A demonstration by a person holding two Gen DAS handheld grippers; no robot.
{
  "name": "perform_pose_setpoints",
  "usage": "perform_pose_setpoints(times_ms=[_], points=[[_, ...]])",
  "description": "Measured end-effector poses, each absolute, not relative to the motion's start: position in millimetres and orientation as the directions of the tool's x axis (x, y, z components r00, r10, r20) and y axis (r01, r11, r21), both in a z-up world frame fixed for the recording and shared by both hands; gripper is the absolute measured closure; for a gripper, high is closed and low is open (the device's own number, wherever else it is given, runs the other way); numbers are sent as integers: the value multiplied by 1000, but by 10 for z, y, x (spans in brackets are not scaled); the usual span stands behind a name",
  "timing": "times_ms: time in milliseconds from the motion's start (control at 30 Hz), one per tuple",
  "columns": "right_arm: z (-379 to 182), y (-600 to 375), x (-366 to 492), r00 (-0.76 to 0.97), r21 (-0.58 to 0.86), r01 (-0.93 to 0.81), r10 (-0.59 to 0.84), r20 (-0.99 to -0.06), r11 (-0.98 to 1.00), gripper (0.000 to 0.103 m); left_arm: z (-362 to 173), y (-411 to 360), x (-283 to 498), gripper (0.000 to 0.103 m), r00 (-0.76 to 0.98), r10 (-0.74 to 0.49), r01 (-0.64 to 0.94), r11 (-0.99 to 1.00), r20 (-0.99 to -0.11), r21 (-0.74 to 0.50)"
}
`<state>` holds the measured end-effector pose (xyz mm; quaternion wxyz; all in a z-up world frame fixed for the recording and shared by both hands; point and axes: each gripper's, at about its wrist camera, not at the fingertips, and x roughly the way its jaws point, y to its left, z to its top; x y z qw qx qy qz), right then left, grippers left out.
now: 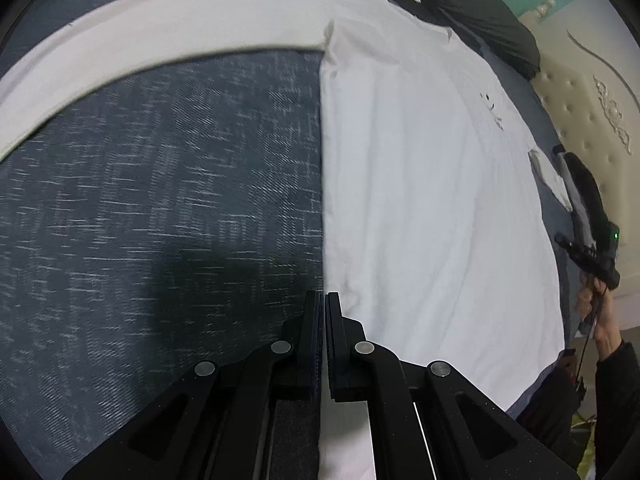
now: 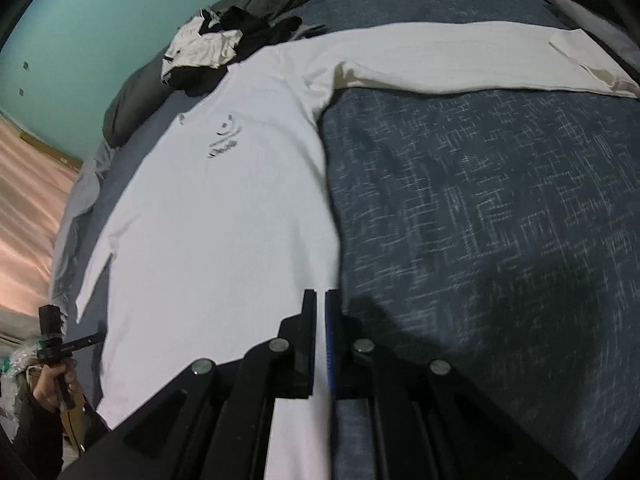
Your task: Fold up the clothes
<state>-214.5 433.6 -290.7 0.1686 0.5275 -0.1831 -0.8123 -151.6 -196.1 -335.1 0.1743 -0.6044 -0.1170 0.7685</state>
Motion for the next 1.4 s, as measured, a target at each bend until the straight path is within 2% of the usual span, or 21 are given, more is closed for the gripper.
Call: perform_pose_setpoints(times_ms=[33,100,167,233,300,467,567,600,633,667,700,767,833,900,1000,1233,1400], points=[[-2888,4299,-2142,-389,482,81,-473,-790,-872,99,-3317,-2026,-1498,100,-220,409,-115,-912,-886,-393],[-2822,4241,-2090,-395,497,90,-489,-778,-863,99,-3251,-2172,-1474,89,-242,407,-89,-913,-881,-397],[-2741,4182,-2021,-400,511,105,-507,-764,-853,99,-3140,-2341,-1480,86,-264,394,-60,-918,-880,-393],[-2656,4071,-1971,-399,520,131,-525,-752,-844,94,-3061,-2579,-1529,86,-284,382,-31,-920,-879,-390],[-2607,3981,-1936,-395,515,153,-530,-750,-843,81,-3093,-2726,-1661,85,-303,365,9,-923,-880,-386],[-2559,3919,-1872,-391,494,164,-516,-762,-854,79,-3136,-3118,-1786,78,-345,320,79,-927,-882,-367],[-2583,3996,-1863,-394,487,132,-497,-773,-863,72,-3078,-3386,-1576,76,-366,303,113,-924,-880,-365],[-2590,4040,-1850,-396,485,121,-490,-776,-866,70,-3067,-3416,-1567,70,-371,301,115,-924,-879,-365],[-2597,4083,-1836,-398,483,110,-484,-779,-869,69,-3063,-3383,-1603,65,-380,297,113,-925,-876,-363],[-2606,4130,-1828,-400,479,99,-476,-783,-872,67,-3059,-3334,-1646,53,-390,292,109,-927,-873,-359],[-2618,4180,-1829,-403,472,88,-465,-788,-877,62,-3036,-3284,-1682,46,-402,290,102,-928,-869,-357],[-2642,4321,-1834,-412,463,57,-443,-796,-885,54,-2988,-3163,-1723,46,-415,301,83,-927,-858,-365],[-2658,4475,-1846,-423,466,20,-430,-797,-884,51,-2952,-2996,-1765,43,-427,323,58,-923,-845,-382],[-2664,4675,-1866,-443,467,-25,-409,-798,-884,49,-2914,-2805,-1808,31,-439,347,33,-916,-829,-401],[-2671,4972,-1898,-473,463,-89,-372,-799,-882,47,-2901,-2399,-1974,19,-435,384,0,-905,-815,-426],[-2605,5628,-2171,-545,393,-205,-229,-807,-896,46,-2958,-1736,-2293,18,-432,430,-73,-893,-793,-445],[-2437,5859,-2565,-570,282,-198,-124,-812,-939,46,-3065,-1360,-2504,17,-426,416,-99,-904,-803,-416]])
